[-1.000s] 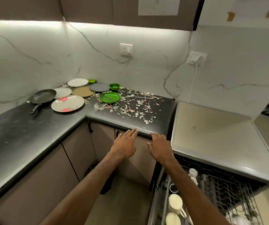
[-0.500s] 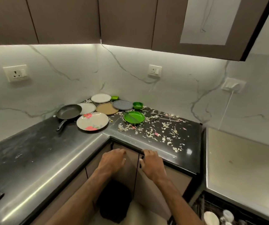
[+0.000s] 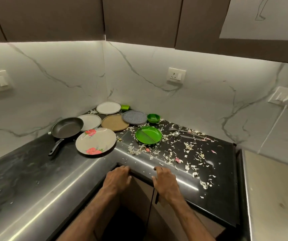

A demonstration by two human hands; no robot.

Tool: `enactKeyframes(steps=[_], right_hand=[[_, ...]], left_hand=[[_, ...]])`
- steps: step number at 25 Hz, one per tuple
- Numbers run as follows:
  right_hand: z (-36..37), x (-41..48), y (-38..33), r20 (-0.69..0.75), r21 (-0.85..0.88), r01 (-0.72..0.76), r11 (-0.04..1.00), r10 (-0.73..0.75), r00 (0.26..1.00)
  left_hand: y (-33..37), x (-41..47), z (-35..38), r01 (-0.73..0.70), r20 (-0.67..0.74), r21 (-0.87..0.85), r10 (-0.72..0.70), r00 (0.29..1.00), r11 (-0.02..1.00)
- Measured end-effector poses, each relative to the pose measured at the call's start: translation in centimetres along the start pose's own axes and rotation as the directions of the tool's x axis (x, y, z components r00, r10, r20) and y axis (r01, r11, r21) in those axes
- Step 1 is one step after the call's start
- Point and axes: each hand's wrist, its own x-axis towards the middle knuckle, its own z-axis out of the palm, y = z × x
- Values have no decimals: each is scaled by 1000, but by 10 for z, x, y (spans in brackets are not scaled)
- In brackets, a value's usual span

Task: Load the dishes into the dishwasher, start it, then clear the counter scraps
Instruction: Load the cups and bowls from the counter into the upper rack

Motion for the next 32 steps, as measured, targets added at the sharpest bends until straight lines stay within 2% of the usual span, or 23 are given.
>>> enactKeyframes(steps=[7, 13, 18, 32], right_hand=[[21, 88, 37, 6, -17, -72, 997, 72, 997], [26, 180, 30, 12, -4, -123, 992, 123, 992], [23, 262, 27, 42, -19, -107, 994, 107, 993], [40, 504, 89, 233, -77, -65, 995, 81, 969]], left_hand=[[-29, 102, 11, 13, 14, -21, -13, 1000, 1000], [-55, 189, 1, -32, 4, -31, 32, 999, 999], [-70, 247, -9, -52, -52, -84, 47, 998, 995], [-82, 367, 36, 131, -45, -190, -142, 989, 973]])
